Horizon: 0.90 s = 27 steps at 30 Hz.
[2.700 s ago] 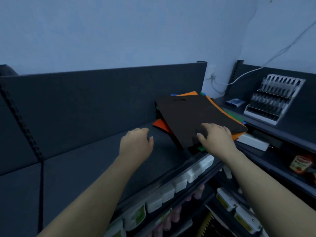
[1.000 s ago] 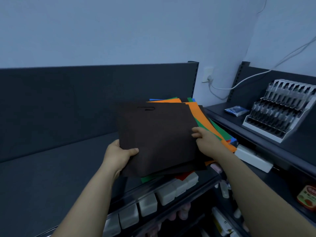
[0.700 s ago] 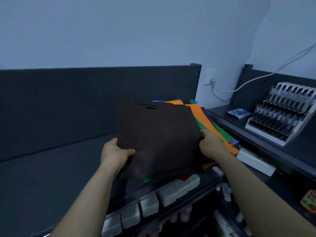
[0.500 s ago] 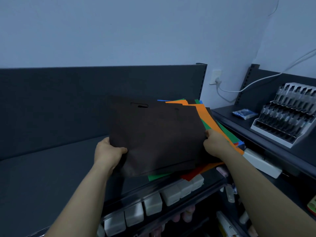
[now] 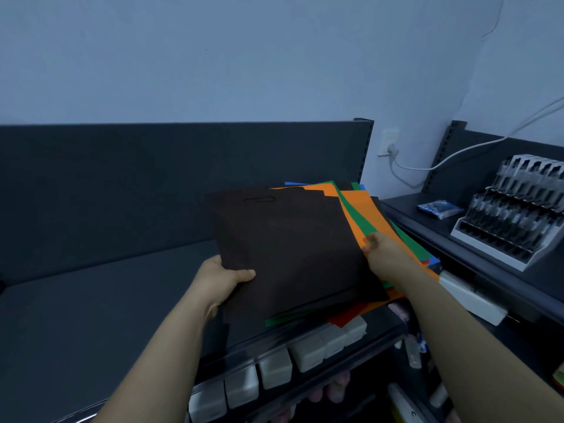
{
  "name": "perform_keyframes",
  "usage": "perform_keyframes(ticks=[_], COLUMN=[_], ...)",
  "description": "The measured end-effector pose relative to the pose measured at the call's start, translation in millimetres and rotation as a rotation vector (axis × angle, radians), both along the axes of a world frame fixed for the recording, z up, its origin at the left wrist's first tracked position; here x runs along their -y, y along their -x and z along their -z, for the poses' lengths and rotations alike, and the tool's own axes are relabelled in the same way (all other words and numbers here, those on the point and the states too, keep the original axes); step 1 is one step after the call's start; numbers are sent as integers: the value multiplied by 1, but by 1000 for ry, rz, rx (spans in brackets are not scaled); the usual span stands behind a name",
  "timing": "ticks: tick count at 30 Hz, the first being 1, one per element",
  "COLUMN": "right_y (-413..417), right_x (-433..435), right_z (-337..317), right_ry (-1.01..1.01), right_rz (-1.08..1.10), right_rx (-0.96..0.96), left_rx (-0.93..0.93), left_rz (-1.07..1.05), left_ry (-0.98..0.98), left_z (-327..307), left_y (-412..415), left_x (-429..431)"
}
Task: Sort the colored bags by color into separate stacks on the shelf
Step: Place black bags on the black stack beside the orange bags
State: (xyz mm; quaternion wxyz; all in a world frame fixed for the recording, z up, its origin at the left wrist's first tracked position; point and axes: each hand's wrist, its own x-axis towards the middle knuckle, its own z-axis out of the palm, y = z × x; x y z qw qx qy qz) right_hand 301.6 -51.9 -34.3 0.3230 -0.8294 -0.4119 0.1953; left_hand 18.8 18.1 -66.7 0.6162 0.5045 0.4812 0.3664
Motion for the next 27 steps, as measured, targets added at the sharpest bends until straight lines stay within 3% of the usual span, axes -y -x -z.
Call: perform_keyframes(ticks=[8, 13, 18, 22, 27], right_y=[8, 13, 20, 36, 53], right_x=[-5, -11, -14, -19, -24], right_z=[2, 10, -4, -15, -16], right_ry=[72, 134, 169, 118, 23], right_rz=[-142, -215, -149, -177, -213], right_rx=[-124, -17, -3, 66, -72], left_rx=[34, 2, -95, -128, -17], left_rz=[-25, -75, -157, -107, -8], left_ry=[33, 2, -46, -39, -6], left_z=[-2, -2, -2, 3, 5], left_y=[7, 12, 30, 34, 31], left_x=[0, 0, -7, -8, -4])
